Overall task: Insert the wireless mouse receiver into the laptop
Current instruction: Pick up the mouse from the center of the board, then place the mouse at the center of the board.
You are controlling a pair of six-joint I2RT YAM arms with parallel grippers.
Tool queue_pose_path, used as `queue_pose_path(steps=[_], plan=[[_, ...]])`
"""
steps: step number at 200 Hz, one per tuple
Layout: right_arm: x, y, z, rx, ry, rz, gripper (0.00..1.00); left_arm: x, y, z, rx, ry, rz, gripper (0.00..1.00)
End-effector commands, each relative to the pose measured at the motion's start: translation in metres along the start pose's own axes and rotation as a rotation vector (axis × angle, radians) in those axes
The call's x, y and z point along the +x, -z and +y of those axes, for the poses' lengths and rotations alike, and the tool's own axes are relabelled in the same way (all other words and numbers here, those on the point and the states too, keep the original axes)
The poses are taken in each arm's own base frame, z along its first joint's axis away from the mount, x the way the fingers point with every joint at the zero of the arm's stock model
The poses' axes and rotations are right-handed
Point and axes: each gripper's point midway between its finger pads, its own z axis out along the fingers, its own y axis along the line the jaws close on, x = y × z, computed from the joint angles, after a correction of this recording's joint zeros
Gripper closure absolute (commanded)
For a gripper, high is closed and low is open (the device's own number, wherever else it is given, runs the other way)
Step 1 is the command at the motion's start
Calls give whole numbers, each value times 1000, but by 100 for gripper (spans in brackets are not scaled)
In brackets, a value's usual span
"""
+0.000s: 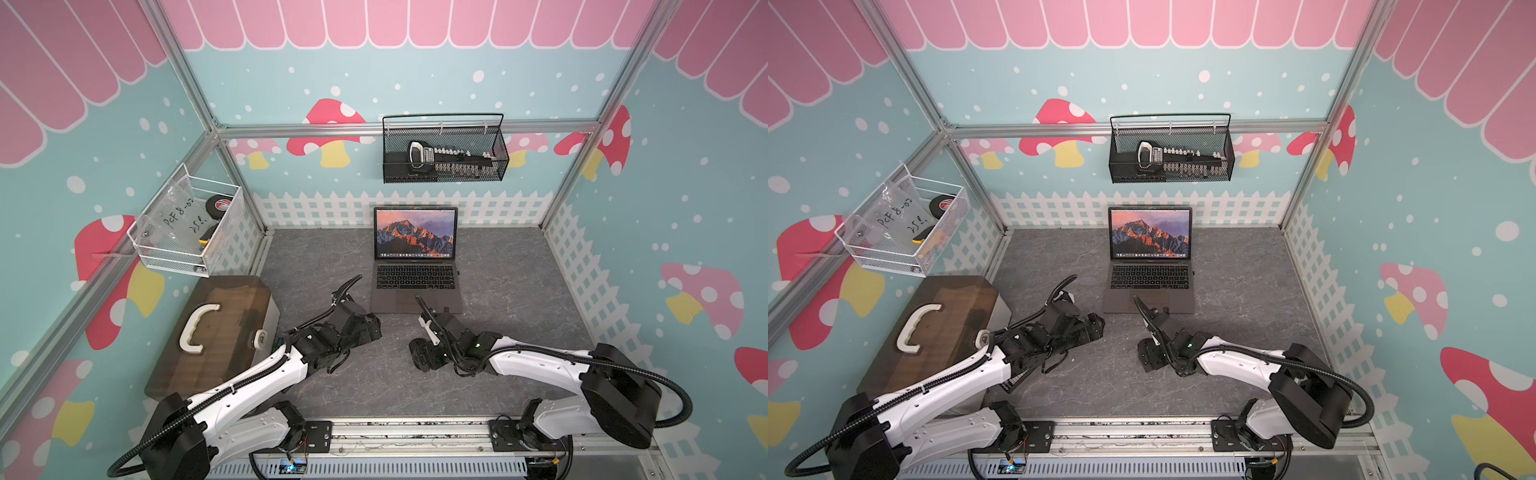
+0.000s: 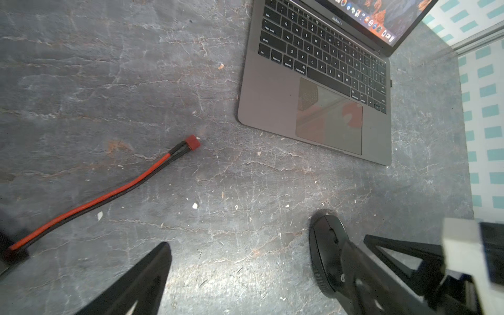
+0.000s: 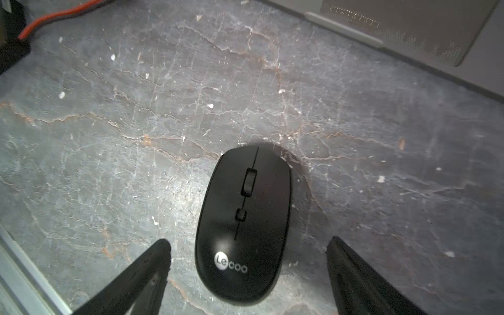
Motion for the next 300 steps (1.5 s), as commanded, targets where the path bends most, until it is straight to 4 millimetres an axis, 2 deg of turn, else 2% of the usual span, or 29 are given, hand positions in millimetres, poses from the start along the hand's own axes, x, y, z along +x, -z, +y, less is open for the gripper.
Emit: queue_pose_path(steps=[1, 15, 47, 66, 99, 121, 145, 178, 215, 246, 274, 300], plan=[[-4, -3, 5, 42, 42, 18, 9, -9, 1, 5, 17, 81, -65, 2], [-2, -6, 3, 78, 46, 39, 10, -10, -1, 7, 30, 122, -72, 2], [4, -14, -5, 146, 35, 103, 17, -15, -10, -10, 180, 236, -73, 2], [8, -16, -11, 188, 30, 131, 25, -21, -12, -6, 156, 225, -80, 2], [13, -18, -14, 222, 43, 173, 32, -32, -13, -2, 131, 217, -113, 2], [12, -17, -14, 228, 40, 178, 43, -38, -14, 0, 123, 218, -142, 2], [-3, -11, -15, 223, 15, 135, 48, -47, -16, 3, 117, 242, -186, 2], [-45, 8, -30, 200, -52, 28, 52, -65, -16, 3, 120, 275, -263, 2], [-90, 34, -70, 157, -134, -98, 53, -88, -8, 12, 96, 299, -365, 2], [-119, 54, -129, 228, -173, -154, 54, -109, 2, 27, 45, 310, -465, 1], [-132, 66, -175, 279, -204, -187, 55, -117, 7, 33, 2, 226, -491, 1], [-124, 73, -218, 331, -238, -145, 57, -124, 16, 49, -64, 188, -508, 1]])
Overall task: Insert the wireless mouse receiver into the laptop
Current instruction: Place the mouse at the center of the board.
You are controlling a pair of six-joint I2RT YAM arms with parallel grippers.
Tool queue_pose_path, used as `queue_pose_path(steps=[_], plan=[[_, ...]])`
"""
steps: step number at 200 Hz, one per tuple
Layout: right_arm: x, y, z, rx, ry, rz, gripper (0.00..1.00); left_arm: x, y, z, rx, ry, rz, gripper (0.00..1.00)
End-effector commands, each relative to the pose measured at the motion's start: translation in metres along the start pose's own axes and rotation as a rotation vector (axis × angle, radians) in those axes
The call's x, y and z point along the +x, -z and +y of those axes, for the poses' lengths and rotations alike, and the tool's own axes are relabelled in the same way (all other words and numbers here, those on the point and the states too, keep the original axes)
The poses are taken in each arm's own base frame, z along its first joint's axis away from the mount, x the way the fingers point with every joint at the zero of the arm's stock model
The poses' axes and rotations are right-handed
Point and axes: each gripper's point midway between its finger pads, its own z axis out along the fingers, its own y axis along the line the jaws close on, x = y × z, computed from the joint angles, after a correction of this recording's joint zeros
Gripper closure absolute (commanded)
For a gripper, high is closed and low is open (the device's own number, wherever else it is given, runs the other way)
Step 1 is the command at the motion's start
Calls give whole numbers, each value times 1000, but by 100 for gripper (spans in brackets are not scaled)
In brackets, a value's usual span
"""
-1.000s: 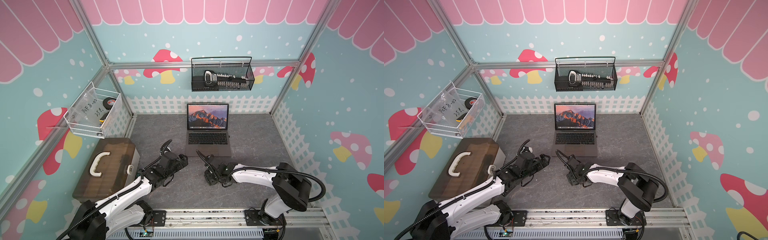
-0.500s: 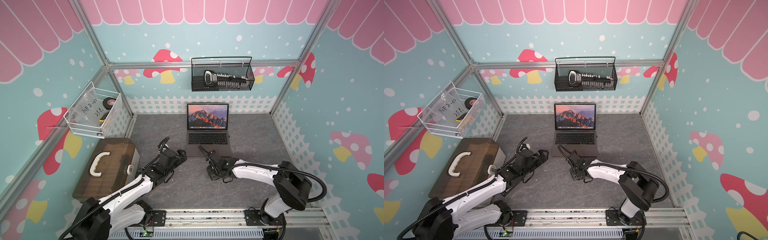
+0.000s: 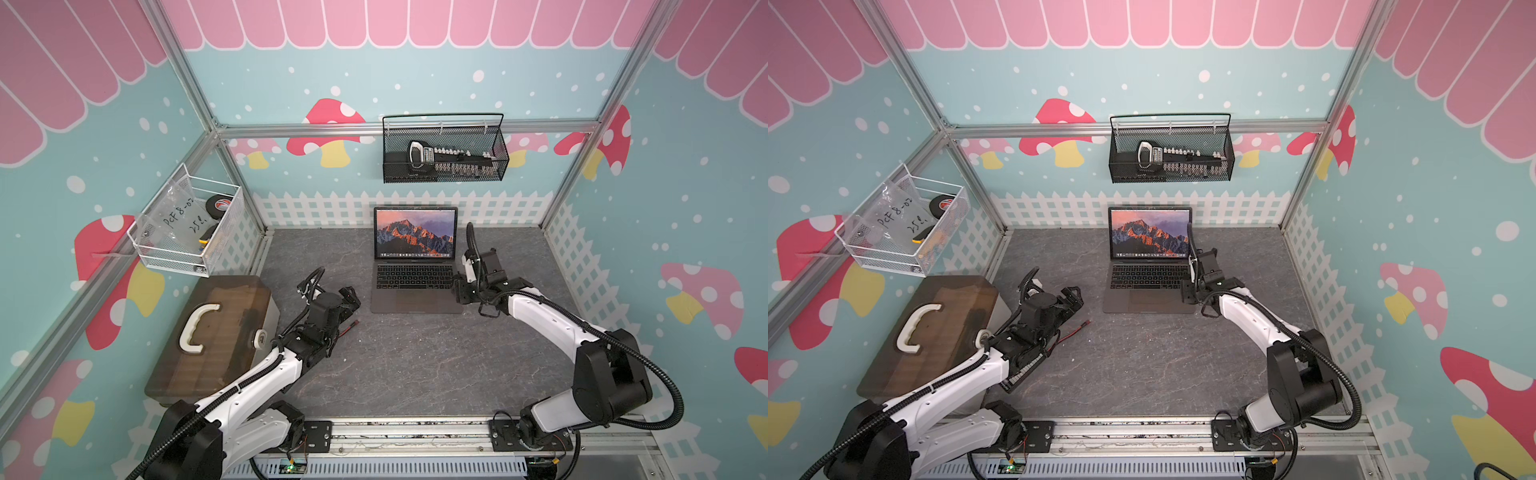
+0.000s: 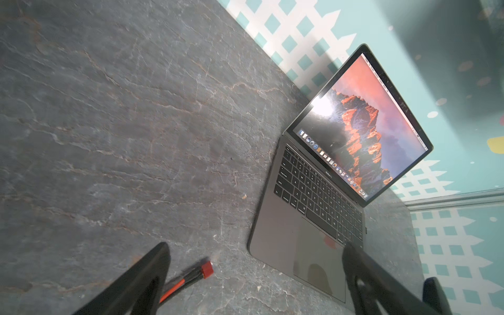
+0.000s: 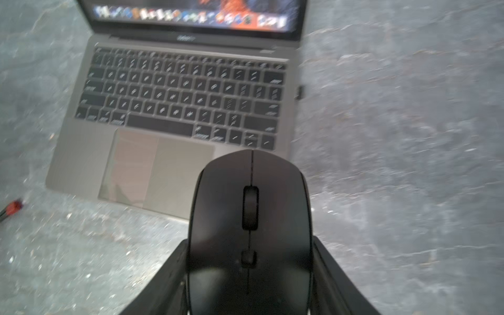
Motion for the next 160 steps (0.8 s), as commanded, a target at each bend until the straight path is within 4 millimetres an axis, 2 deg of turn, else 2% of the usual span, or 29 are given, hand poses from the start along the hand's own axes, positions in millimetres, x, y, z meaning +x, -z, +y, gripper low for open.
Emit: queue_pose_path(steps=[1, 15, 22, 55, 90, 107, 129, 136, 141, 160], plan=[[-4, -5, -25, 25, 54, 31, 57, -30, 9, 2, -31, -50, -83, 1], [3, -7, -44, 58, 71, 69, 57, -35, 13, 5, -29, -65, -91, 1], [6, -8, -52, 63, 70, 89, 57, -46, 15, 14, -55, -54, -116, 1], [11, -15, -79, 65, 27, 132, 57, -62, 26, 30, -87, -21, -172, 1], [19, -35, -83, 20, 74, 262, 58, -65, 32, 31, -78, -37, -147, 0], [17, -45, -86, 29, 59, 310, 58, -63, 34, 35, -106, -66, -125, 1], [11, -56, -101, 107, 51, 329, 58, -62, 34, 40, -138, -78, -109, 1], [5, -54, -103, 118, 52, 321, 58, -62, 34, 40, -140, -76, -107, 1], [11, -62, -106, 129, 46, 351, 58, -62, 34, 40, -139, -74, -106, 1], [3, -68, -113, 166, 39, 346, 57, -61, 34, 40, -136, -68, -106, 1]])
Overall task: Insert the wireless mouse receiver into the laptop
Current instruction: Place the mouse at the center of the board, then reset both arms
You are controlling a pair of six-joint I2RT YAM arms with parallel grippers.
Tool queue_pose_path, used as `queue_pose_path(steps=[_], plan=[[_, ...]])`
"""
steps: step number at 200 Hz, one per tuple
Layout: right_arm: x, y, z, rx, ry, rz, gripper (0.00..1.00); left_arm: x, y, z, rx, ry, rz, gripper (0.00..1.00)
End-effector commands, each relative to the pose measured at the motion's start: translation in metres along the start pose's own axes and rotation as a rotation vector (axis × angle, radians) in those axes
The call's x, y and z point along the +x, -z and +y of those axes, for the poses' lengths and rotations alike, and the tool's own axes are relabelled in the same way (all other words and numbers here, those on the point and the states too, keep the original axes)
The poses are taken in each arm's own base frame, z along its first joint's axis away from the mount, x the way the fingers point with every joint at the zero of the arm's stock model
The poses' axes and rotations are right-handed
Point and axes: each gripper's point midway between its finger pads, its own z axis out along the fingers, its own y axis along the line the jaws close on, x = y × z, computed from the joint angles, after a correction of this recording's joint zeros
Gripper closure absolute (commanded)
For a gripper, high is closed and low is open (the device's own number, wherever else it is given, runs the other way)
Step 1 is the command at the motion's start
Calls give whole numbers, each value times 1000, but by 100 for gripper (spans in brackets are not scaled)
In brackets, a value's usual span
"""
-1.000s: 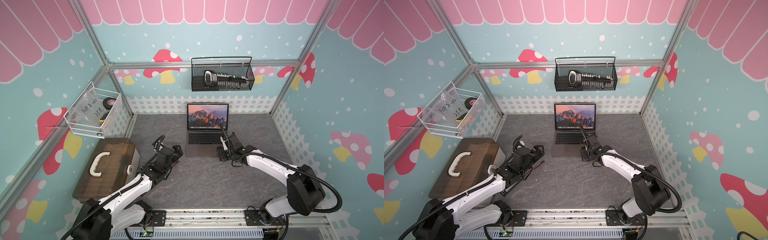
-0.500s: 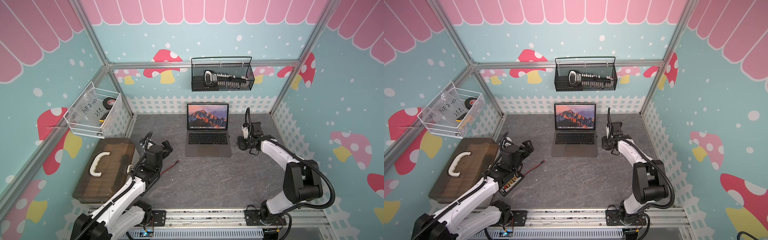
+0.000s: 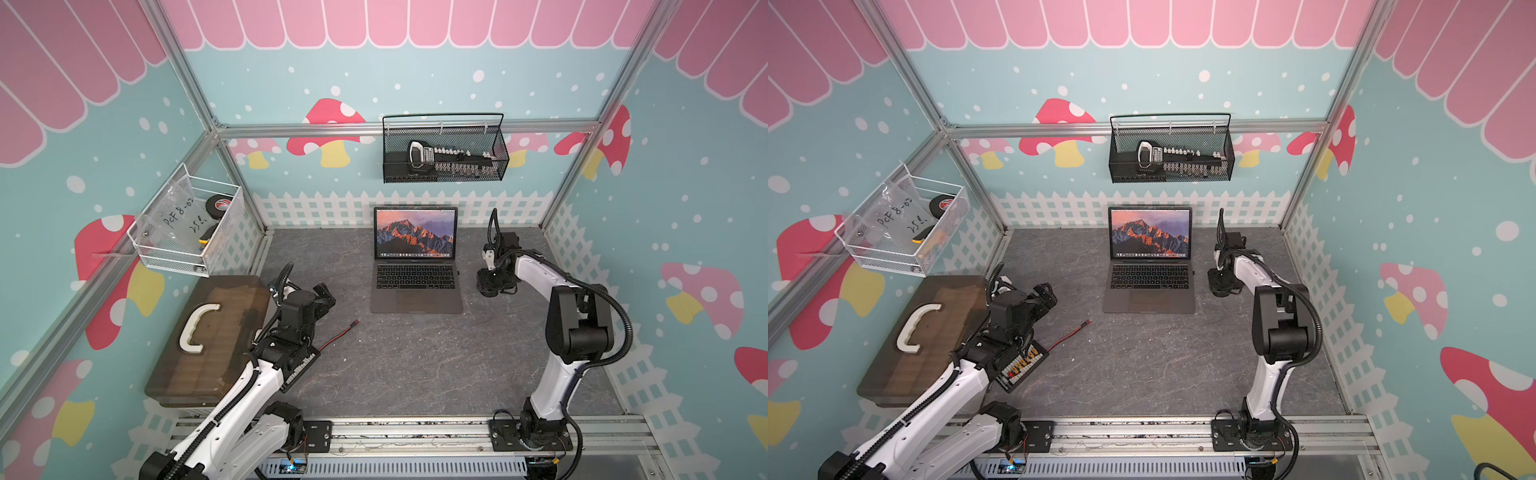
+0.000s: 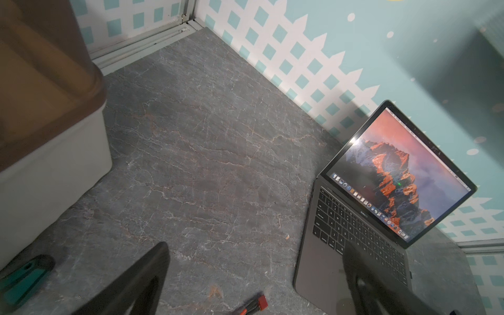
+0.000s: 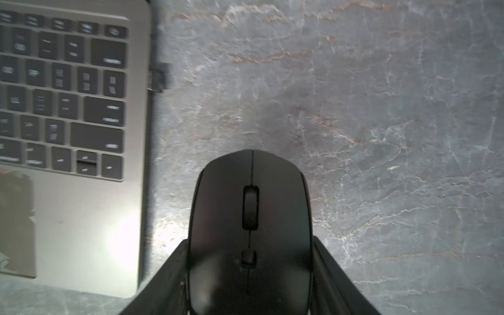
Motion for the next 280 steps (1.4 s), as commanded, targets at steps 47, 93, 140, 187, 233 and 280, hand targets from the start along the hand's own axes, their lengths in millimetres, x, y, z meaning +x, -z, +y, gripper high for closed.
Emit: queue_pose_path(steps=[47, 93, 140, 187, 233, 280], plan=[[-13, -24, -10, 55, 0, 33, 53, -3, 2, 3, -22, -36, 12, 1], [4, -35, -10, 58, 26, 83, 49, -11, 2, 17, -88, -128, 5, 1], [-5, -10, -11, 71, -2, 19, 19, -25, -3, 41, -185, -225, -21, 1], [-12, 51, -20, 131, -86, -174, 1, -37, -13, 65, -259, -235, -56, 1], [24, 110, -69, 405, -276, -597, 1, -45, -22, 94, -343, -257, -158, 1], [95, 128, -98, 570, -385, -870, 1, -24, -42, 91, -222, -396, -175, 1]])
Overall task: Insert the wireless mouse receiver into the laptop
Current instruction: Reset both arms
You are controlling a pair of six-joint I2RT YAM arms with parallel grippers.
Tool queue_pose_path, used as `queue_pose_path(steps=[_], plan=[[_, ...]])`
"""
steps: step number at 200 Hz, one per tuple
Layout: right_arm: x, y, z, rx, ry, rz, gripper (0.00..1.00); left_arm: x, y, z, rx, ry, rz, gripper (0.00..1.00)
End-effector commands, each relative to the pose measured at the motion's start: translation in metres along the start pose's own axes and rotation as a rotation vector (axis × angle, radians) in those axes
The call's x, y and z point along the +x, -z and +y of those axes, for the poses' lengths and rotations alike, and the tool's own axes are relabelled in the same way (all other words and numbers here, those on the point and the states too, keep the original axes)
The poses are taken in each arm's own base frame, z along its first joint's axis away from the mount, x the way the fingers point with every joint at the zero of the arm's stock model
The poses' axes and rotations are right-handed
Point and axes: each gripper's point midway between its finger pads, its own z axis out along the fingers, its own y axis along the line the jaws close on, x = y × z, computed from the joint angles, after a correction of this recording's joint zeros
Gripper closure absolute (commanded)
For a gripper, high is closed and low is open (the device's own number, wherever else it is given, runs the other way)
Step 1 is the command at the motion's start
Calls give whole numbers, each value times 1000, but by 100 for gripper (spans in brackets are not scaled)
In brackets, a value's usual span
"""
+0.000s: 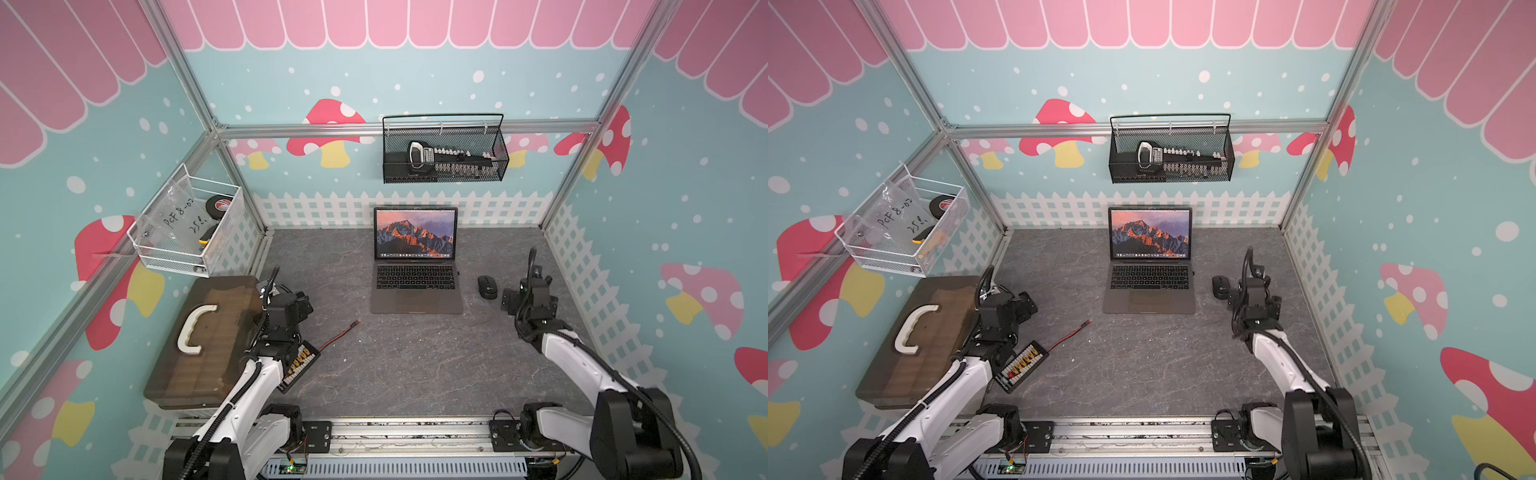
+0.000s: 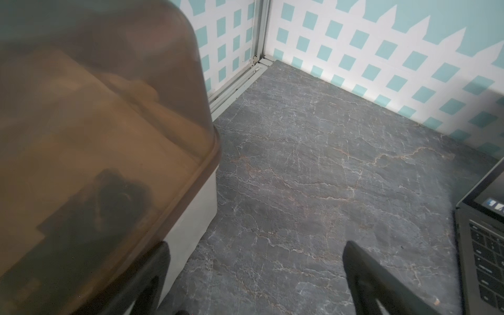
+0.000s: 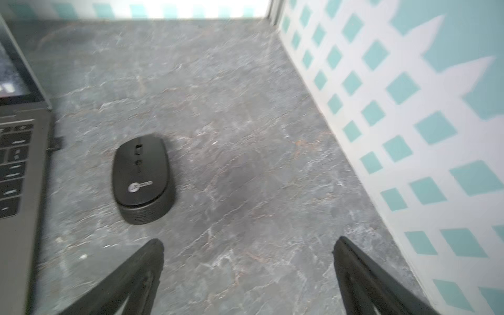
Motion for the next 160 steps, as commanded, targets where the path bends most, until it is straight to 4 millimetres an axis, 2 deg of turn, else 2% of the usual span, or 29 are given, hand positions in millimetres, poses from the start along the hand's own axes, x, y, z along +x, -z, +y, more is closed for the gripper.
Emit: queue_pose_path(steps=[1, 21, 32, 60, 72, 100, 119, 133, 147, 160], plan=[[-21, 10, -27, 94, -107, -217, 1, -6, -8, -1, 23, -76, -72, 1], [-2, 4, -16, 11, -64, -166, 1, 6, -19, -9, 76, -106, -20, 1], [4, -2, -5, -53, -54, -143, 1, 11, -24, -24, 156, -121, 16, 1], [-6, -16, 29, -205, 7, -134, 1, 8, -39, -47, 244, -151, 15, 1], [-10, -24, 44, -262, 36, -126, 1, -1, -42, -61, 303, -163, -39, 1], [-23, -38, 76, -393, 107, -143, 1, -17, -54, -75, 345, -178, -143, 1], [-28, -43, 80, -395, 157, -168, 1, -2, -66, -85, 388, -209, -135, 1], [-25, -41, 82, -408, 163, -210, 1, 7, -62, -83, 392, -213, -153, 1], [-19, -37, 86, -436, 174, -267, 1, 1, -55, -74, 368, -176, -226, 1], [-14, -35, 83, -419, 157, -306, 1, -3, -59, -58, 273, -126, -234, 1]])
